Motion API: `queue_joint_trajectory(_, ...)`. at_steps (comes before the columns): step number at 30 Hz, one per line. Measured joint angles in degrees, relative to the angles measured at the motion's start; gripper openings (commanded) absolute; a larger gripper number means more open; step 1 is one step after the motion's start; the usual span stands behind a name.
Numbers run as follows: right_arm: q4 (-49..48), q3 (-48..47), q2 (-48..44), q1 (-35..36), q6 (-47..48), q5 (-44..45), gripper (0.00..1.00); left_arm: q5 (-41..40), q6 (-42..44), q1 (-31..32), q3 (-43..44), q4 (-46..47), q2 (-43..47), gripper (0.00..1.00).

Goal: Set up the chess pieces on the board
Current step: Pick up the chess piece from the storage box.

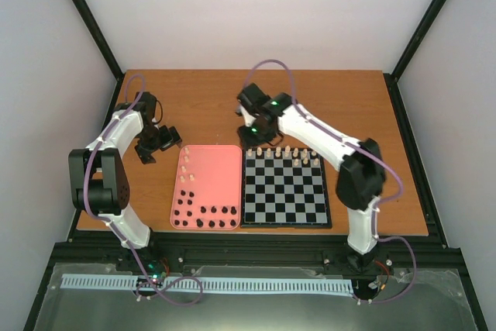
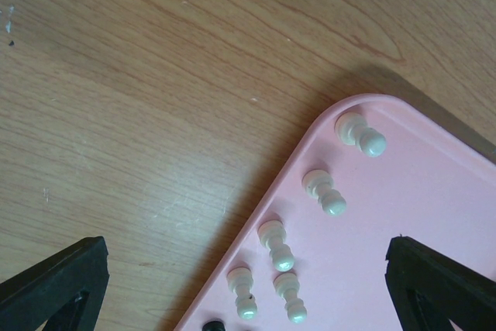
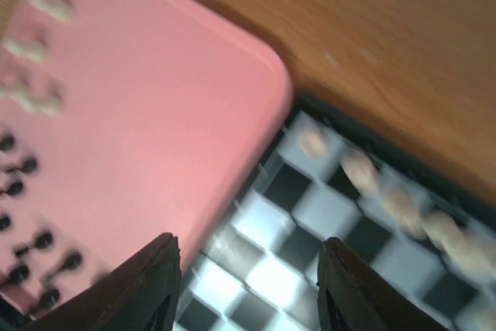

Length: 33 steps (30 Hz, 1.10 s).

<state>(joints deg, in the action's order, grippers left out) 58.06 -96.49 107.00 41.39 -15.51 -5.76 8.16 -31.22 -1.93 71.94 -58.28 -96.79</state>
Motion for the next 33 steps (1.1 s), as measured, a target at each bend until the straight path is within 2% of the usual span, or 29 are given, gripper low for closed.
queue_joint_trajectory(6,0.7,-25.2,20.2,5.8,5.1,-4.3,0.48,-0.1,0.0,0.0,0.0,0.0,0.0,1.0)
queue_joint_trajectory(10,1.0,-35.0,28.5,9.5,7.2,-7.7,0.48,-0.2,0.0,0.0,0.0,0.0,0.0,1.0)
queue_joint_trajectory(18,1.7,-36.2,31.5,15.5,11.7,-11.2,0.49,-0.3,0.0,0.0,-0.1,0.0,0.4,1.0)
queue_joint_trajectory(23,1.1,-37.1,33.2,16.2,13.0,-12.0,0.48,-1.4,0.0,-0.2,-0.9,-0.1,0.4,1.0)
queue_joint_trajectory(29,-0.6,-39.0,35.5,15.9,13.1,-11.9,0.38,-2.8,-0.1,-0.5,-1.1,0.1,0.4,1.0)
queue_joint_trajectory(33,-1.7,-39.5,36.6,15.8,12.9,-11.8,0.37,-3.8,-0.1,-0.6,-1.7,-0.4,0.4,1.0)
